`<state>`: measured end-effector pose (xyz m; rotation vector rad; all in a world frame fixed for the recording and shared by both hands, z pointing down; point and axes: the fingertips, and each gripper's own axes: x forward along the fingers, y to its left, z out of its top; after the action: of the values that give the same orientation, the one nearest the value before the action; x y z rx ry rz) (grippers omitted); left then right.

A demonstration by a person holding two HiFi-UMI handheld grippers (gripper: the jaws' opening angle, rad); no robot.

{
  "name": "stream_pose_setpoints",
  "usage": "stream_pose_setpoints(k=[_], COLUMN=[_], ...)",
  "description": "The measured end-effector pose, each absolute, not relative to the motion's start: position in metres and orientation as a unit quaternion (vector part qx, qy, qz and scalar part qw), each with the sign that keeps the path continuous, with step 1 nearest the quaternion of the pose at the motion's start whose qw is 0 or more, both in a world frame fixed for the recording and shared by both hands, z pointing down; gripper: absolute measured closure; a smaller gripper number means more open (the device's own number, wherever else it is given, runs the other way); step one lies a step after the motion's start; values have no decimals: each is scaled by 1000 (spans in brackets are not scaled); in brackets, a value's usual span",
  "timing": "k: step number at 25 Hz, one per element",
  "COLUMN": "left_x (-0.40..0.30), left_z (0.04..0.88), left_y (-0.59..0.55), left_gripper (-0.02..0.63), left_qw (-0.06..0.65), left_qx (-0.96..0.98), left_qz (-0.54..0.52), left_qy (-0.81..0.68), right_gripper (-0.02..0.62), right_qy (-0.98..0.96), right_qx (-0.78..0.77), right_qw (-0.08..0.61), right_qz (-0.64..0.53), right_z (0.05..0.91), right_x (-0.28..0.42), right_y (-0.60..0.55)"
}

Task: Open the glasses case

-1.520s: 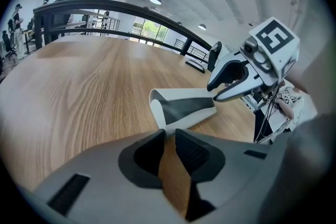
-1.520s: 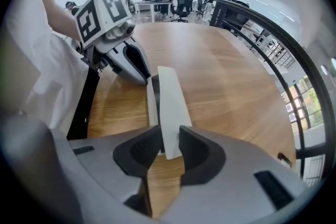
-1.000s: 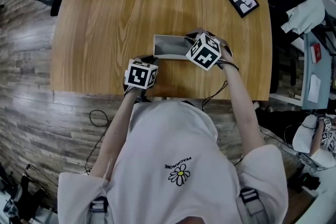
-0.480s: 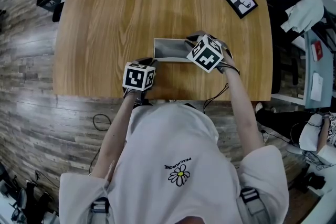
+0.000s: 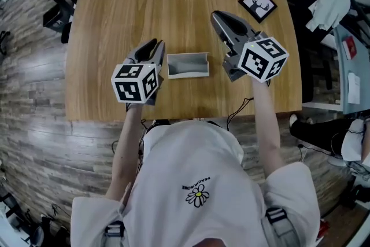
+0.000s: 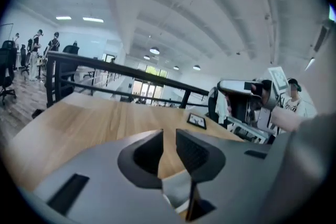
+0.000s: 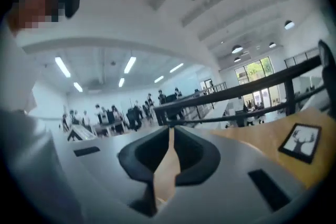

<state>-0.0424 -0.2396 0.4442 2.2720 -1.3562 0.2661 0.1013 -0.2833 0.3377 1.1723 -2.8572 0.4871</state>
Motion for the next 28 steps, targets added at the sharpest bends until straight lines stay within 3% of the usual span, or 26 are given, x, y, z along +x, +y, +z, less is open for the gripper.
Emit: stream_pose_setpoints(k=[3,6,13,20,28], left_x=[-42,-42,-26,-9,-3], left_z=[383,328,259,261,265], left_y=[-254,-256,-246,-223,-220], left_gripper=[546,585,591,591,591], left_qw=[174,97,-35,-42,-38], left_qx=[842,844,822,826,827], left_qz=[55,26,-13,-32,-26], left_qy=[-508,-527,-569,-561,-561], right_gripper=[579,588,589,589,589], right_qy=[-907,-892,-855,-840,-836], right_qx=[370,407,511,533,543], right_qw=[-116,-152,-90,-46,-22], right_qz=[165,126,1,-87,-78], right_z=[288,262,242,237,255], right_x=[113,124,134,125,125], right_y=[-275,-264,-239,-211,-202])
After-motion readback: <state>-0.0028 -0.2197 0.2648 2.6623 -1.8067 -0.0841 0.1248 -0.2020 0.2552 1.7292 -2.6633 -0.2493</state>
